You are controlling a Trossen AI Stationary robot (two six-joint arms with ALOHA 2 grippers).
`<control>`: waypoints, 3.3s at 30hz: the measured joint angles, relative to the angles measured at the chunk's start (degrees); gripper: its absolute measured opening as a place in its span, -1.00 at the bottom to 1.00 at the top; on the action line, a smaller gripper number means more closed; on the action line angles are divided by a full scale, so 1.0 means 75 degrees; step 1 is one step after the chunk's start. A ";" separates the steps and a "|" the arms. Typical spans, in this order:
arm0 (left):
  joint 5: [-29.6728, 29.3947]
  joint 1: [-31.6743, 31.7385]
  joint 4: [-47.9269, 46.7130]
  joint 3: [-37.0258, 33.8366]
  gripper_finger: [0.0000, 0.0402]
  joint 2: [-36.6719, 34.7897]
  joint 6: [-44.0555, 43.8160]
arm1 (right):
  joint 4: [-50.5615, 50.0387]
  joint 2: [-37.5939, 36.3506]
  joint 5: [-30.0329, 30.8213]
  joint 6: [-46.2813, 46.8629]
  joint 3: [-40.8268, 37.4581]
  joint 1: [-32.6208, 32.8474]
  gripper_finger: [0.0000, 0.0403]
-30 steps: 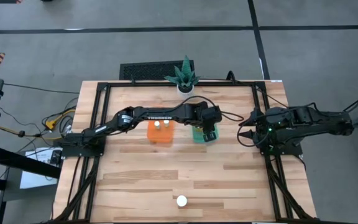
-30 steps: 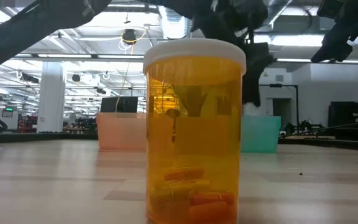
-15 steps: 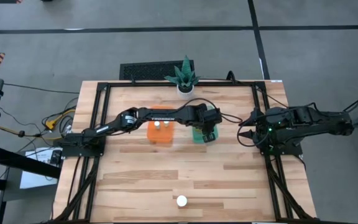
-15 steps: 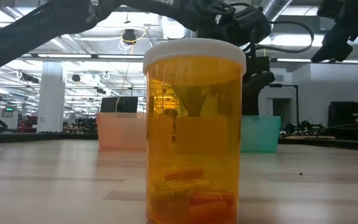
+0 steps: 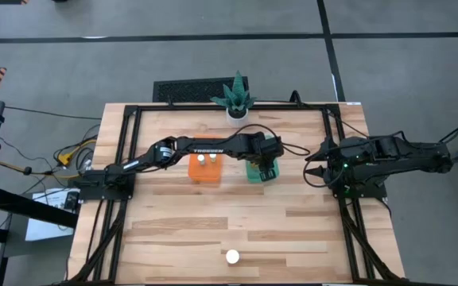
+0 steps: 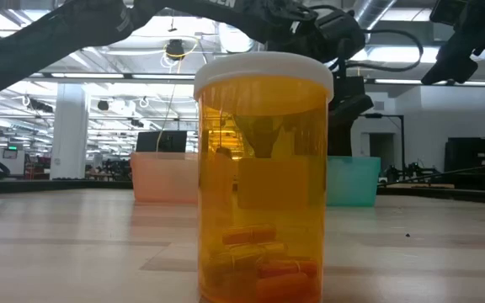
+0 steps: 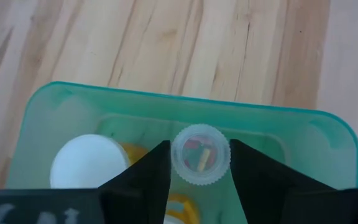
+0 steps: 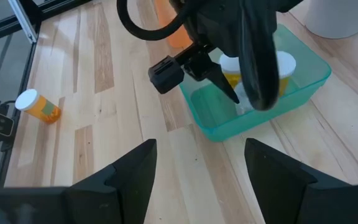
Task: Pick and place medicine bottles into bin by pill shape (circle, oval)
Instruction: Put the transparent pill bottle into the green bin, then put the orange pill bottle into the green bin
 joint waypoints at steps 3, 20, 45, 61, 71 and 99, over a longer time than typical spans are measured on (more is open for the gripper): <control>0.0047 0.0021 0.0002 0.0000 -0.13 0.0000 -0.0032 | 0.0000 0.0002 0.0002 0.0001 0.0000 0.0000 0.27; -0.0036 -0.0158 -0.0229 0.0164 0.16 -0.0070 0.0032 | 0.0003 0.0002 0.0000 0.0003 0.0000 0.0000 0.27; 0.0730 -0.2885 -0.2340 0.0152 0.16 -0.2562 -0.1830 | 0.0002 0.0001 -0.0003 -0.0006 0.0000 0.0000 0.27; -0.0025 -0.5146 -0.1765 0.0128 0.28 -0.1006 -0.3009 | 0.0000 0.0000 -0.0006 -0.0022 0.0000 0.0003 0.27; -0.0029 -0.5206 -0.2109 0.0134 0.64 -0.0743 -0.3112 | 0.0000 0.0003 -0.0008 0.0006 0.0000 0.0003 0.27; -0.0144 -0.5230 -0.1965 -0.0903 0.65 -0.0746 -0.2541 | 0.0009 0.0000 -0.0003 0.0067 0.0000 0.0003 0.27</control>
